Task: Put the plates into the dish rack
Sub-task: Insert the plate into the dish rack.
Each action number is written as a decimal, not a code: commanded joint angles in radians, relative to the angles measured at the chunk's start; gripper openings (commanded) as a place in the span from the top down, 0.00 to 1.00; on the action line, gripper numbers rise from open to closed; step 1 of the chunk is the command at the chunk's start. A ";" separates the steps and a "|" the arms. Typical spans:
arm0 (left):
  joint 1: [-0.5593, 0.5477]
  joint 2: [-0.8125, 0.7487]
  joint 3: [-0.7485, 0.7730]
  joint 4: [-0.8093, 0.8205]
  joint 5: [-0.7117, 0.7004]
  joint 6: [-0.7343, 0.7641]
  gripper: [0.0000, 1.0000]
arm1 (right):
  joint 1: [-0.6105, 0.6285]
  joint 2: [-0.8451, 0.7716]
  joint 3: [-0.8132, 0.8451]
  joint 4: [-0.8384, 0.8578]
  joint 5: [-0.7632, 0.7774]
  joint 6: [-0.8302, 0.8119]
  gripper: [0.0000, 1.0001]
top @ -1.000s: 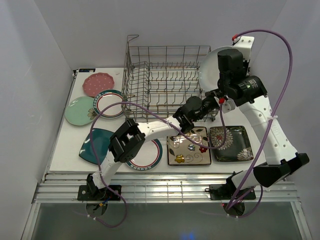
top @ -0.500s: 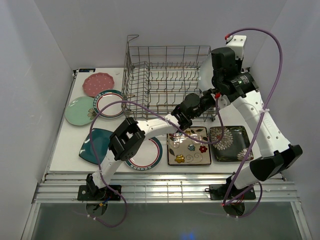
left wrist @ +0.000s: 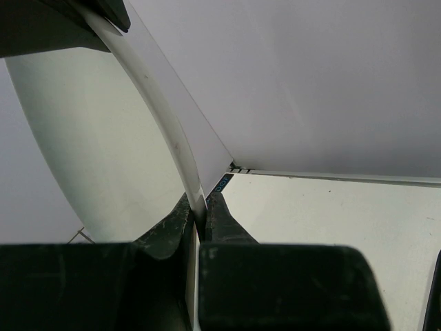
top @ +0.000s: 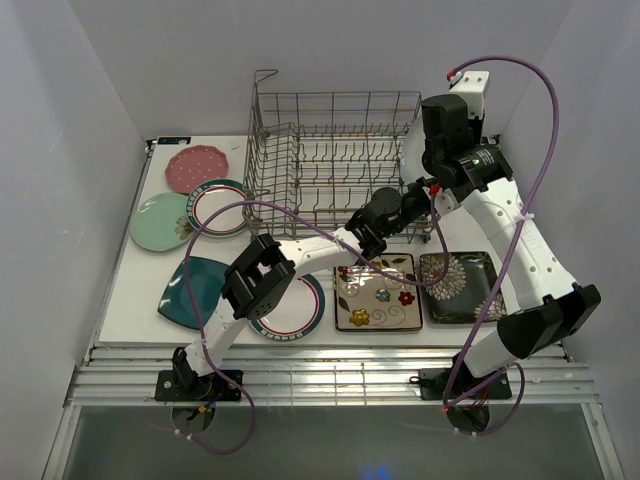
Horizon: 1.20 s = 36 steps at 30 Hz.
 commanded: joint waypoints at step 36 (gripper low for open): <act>-0.052 -0.036 -0.077 0.029 0.143 -0.014 1.00 | -0.012 0.145 0.128 0.136 -0.256 -0.123 0.92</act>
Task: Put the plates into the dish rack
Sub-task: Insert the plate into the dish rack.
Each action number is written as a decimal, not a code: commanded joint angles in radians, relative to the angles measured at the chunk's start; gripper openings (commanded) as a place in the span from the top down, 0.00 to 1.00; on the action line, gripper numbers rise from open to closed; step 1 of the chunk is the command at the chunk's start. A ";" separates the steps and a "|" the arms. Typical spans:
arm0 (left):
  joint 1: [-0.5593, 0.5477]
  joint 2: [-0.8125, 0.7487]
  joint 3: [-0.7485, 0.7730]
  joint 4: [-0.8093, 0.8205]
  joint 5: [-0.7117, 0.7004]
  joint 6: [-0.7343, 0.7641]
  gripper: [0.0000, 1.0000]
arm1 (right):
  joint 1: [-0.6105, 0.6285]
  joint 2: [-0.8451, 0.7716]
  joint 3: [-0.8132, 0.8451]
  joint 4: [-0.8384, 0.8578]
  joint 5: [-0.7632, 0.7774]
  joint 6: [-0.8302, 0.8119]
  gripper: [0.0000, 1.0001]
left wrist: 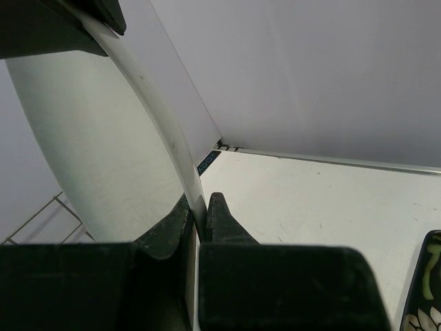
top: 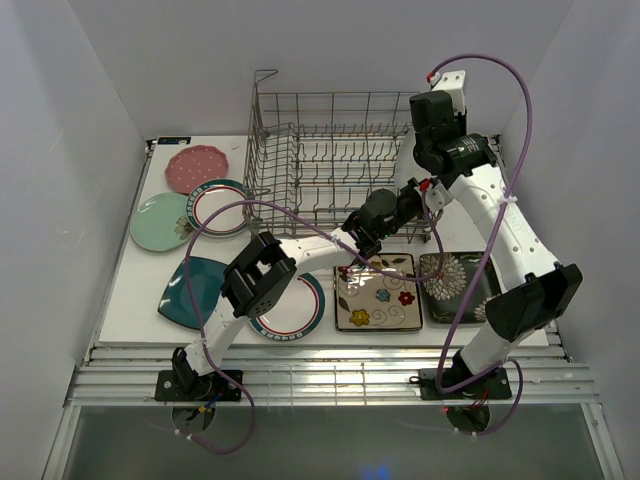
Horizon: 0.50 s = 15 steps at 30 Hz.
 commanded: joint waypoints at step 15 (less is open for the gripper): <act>-0.073 -0.125 -0.075 -0.002 0.123 0.017 1.00 | 0.019 0.221 0.427 -0.037 -0.222 -0.097 0.92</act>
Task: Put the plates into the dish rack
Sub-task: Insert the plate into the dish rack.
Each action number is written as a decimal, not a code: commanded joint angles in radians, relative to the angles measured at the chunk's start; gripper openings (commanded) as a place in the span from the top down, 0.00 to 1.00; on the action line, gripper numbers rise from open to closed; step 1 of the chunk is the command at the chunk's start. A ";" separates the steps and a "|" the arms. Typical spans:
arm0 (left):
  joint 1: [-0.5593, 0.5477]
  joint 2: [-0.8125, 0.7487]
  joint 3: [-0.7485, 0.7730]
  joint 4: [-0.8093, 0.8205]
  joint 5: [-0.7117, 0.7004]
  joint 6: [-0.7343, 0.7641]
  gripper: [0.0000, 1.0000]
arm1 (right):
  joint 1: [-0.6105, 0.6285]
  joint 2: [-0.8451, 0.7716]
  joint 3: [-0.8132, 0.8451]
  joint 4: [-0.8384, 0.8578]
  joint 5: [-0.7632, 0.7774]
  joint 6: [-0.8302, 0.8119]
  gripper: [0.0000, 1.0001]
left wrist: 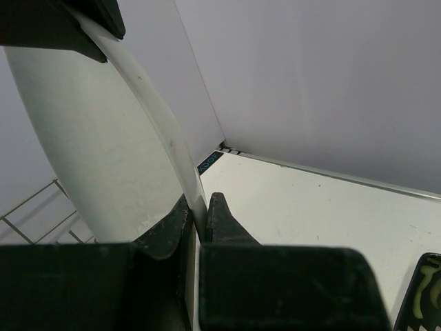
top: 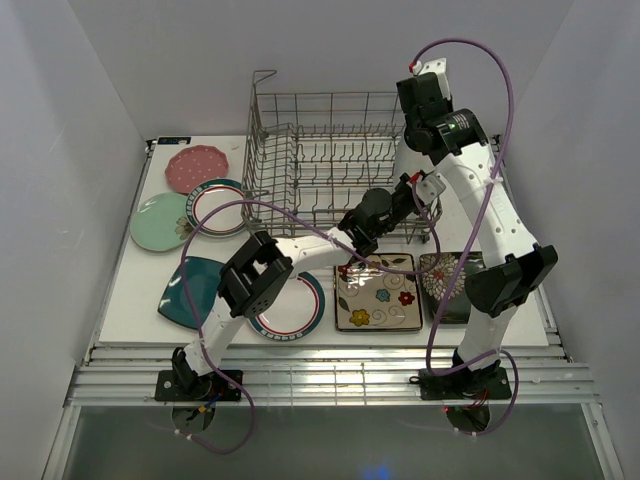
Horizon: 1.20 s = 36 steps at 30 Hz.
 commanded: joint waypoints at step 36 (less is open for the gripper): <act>-0.081 -0.126 0.003 -0.123 0.211 0.070 1.00 | -0.047 0.121 0.161 0.255 -0.163 -0.167 0.92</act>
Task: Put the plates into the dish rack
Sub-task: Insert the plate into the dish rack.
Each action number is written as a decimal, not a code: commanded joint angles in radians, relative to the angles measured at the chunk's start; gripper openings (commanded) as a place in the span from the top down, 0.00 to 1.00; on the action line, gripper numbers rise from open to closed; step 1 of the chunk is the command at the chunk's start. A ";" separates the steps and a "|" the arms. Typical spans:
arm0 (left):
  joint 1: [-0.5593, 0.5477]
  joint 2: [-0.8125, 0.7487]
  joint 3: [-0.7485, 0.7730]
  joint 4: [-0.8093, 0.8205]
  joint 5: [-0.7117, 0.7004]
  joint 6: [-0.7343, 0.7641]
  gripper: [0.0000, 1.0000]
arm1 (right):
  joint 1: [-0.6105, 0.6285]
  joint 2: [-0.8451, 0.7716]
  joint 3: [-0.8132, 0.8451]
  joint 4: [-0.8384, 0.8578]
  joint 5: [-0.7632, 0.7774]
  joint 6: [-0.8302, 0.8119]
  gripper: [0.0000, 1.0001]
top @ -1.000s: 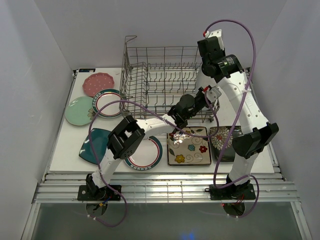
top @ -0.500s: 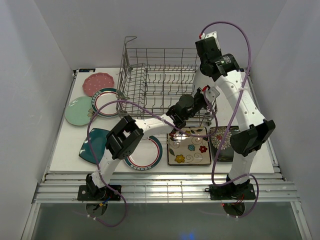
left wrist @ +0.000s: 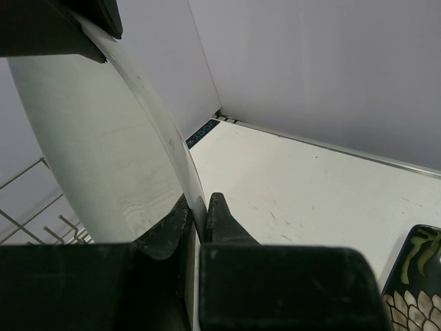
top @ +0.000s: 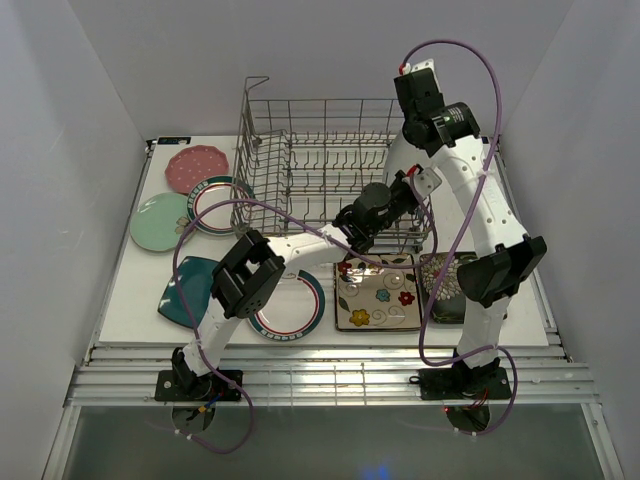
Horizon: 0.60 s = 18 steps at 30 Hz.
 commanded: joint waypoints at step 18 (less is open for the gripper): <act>-0.076 0.106 0.306 -0.137 0.309 0.061 1.00 | -0.130 0.015 0.032 0.367 -0.037 -0.127 0.92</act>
